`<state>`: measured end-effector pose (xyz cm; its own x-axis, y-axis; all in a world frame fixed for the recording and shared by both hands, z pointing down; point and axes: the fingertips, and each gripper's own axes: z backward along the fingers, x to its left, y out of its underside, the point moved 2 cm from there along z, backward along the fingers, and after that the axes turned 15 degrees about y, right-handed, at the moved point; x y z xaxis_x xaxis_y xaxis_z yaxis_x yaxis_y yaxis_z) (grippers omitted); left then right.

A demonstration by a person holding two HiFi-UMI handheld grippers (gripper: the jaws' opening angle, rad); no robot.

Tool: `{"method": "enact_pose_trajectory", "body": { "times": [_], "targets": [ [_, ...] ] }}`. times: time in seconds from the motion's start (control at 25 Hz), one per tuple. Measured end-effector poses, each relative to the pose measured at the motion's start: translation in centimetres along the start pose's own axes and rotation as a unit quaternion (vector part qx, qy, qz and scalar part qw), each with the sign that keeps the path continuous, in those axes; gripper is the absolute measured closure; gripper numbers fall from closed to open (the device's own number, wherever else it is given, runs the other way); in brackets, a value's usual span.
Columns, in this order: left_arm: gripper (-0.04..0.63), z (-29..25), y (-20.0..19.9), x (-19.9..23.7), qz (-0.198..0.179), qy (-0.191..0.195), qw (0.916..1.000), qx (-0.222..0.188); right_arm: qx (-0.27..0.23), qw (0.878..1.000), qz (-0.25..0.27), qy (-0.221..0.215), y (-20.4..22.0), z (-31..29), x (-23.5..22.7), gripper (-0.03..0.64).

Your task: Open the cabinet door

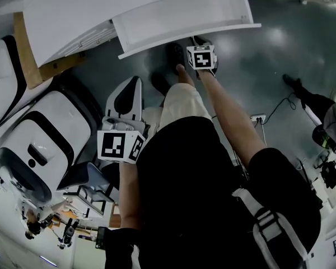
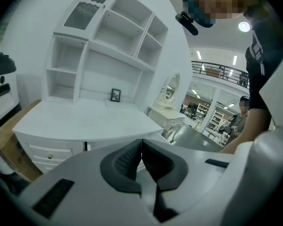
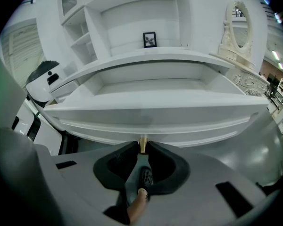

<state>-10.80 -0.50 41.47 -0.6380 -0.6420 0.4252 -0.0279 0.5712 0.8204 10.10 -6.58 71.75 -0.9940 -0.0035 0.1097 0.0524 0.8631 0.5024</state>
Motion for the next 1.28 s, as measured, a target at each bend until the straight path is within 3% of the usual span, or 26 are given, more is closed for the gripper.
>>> {"method": "enact_pose_trajectory", "body": {
  "times": [0.8,1.28],
  "targets": [
    [0.572,2.3,3.1,-2.3,-0.023,0.056,0.998,0.018,-0.008,1.0,-0.019,0.023,5.6,3.1,-0.1,0.529],
    [0.572,4.4,4.1,-3.1,-0.034,0.068,0.9969,0.02,-0.013,0.999,-0.024,0.031,7.1,4.2,0.3,0.528]
  ]
}}
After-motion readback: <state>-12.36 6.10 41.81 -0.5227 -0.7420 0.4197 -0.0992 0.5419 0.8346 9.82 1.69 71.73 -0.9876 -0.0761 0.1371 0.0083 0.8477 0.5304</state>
